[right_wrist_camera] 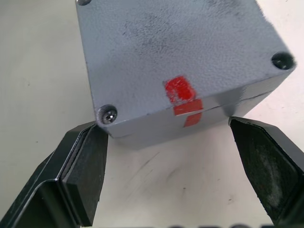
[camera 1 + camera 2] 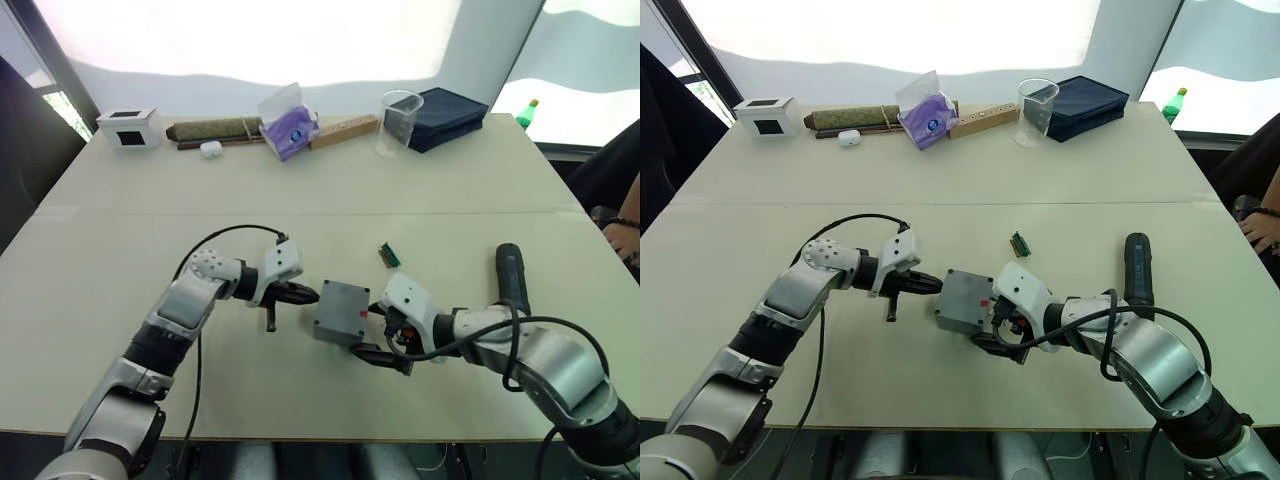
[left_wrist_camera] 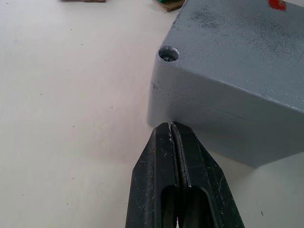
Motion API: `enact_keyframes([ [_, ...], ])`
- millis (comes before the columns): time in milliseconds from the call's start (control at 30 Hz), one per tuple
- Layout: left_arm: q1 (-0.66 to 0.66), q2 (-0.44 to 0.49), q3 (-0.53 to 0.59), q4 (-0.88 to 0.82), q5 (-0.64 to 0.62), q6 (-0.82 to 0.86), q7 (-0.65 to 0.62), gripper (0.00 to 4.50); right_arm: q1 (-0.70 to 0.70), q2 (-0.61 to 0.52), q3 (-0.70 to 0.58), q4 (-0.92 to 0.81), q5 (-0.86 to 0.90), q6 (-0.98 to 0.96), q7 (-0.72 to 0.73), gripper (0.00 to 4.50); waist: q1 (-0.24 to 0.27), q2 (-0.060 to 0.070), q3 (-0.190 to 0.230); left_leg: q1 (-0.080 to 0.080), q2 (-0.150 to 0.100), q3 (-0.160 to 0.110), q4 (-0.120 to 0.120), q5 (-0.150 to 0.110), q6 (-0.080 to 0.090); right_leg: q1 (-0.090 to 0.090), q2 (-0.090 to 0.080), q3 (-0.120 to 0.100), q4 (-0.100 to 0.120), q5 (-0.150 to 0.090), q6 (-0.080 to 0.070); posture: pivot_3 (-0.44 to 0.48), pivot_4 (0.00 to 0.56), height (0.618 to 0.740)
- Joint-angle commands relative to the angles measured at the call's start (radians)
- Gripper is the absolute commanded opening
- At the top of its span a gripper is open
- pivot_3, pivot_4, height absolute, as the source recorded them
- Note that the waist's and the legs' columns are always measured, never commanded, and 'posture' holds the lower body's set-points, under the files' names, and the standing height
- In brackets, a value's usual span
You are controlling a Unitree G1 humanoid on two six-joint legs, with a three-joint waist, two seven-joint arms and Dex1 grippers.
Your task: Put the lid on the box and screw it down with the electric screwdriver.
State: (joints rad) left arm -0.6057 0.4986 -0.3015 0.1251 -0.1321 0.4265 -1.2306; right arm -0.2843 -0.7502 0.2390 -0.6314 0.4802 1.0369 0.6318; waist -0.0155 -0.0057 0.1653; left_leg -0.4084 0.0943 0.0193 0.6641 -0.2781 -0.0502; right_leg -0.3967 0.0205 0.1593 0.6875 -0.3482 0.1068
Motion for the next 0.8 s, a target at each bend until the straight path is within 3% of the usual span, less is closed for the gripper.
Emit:
enact_keyframes([
  [33,-0.014,0.012,-0.002,-0.051,-0.018,0.015,-0.011,0.0,-0.017,-0.006,-0.017,-0.013,-0.011,-0.03,0.008,4.42,0.0,0.0,0.0,0.0,0.0,0.0,0.0,0.0,0.0,0.0,0.0,0.0,0.0,0.0,0.0,0.0,0.15,0.74],
  [633,-0.013,0.053,0.003,-0.086,-0.055,0.089,-0.042,0.0,-0.025,-0.036,-0.036,0.022,-0.062,-0.085,0.038,4.42,-0.001,0.0,0.0,0.0,0.0,0.0,0.0,0.0,0.0,0.0,0.0,0.0,0.0,0.0,0.0,0.0,0.15,0.74],
  [800,-0.036,0.077,0.036,-0.053,-0.084,0.105,-0.064,0.0,-0.021,-0.072,-0.115,-0.025,0.007,-0.051,0.091,4.42,-0.001,0.0,0.0,0.0,0.0,0.0,0.0,0.0,0.0,0.0,0.0,0.0,0.0,0.0,0.0,0.0,0.15,0.74],
])
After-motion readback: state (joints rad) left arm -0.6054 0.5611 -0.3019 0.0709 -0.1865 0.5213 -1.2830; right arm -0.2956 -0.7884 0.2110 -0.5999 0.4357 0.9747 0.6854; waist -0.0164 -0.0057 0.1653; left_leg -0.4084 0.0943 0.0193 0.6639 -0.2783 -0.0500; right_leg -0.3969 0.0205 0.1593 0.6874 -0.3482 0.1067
